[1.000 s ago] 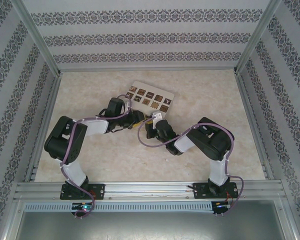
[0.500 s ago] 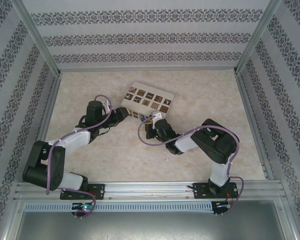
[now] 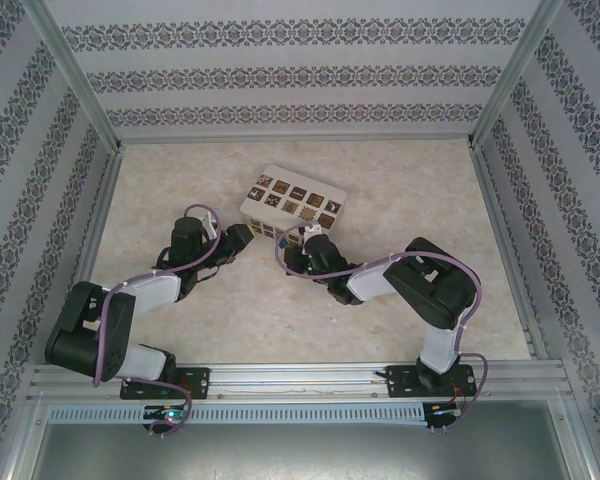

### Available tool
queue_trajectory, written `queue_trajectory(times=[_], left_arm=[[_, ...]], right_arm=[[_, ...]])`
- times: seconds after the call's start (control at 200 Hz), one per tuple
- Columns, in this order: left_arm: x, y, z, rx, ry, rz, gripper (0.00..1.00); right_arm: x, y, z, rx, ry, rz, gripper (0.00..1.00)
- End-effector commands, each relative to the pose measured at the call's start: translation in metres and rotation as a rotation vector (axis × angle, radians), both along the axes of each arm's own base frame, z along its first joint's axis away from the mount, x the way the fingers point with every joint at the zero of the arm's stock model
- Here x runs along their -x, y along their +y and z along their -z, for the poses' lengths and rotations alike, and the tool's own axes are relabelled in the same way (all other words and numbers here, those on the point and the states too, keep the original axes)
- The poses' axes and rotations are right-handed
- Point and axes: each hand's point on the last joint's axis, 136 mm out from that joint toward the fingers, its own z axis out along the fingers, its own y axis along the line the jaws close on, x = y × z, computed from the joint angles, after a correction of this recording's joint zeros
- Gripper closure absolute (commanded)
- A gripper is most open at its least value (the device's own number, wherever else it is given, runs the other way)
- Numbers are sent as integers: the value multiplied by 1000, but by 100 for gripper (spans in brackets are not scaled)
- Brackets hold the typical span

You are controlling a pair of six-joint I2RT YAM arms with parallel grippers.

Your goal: Unlock the padlock with the key

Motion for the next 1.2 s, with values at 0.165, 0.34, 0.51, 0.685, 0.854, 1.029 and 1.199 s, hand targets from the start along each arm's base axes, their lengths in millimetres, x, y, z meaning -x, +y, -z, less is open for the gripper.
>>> queue_trajectory(times=[0.165,0.34,0.51,0.685,0.854,1.029,1.199], left_arm=[[-12,-2,-7,91,-43,-22,49],[-15,-3,-3,95,-32,-25,49],[-16,-4,4,115,-2,-31,50],[-20,-5,9,141,13,-39,50],[-25,-9,10,178,13,-39,50],[-31,-12,13,200,16,-42,52],[-35,-22,17,234,28,-15,53]], right_arm=[[-5,22,-42,-165,25,5,100],[-3,25,-46,-228,84,19,100],[-1,25,-46,-248,115,26,100],[-2,24,-45,-249,122,33,100],[-2,26,-45,-249,124,28,100],[-2,27,-46,-253,129,31,100],[-3,27,-45,-249,131,34,100]])
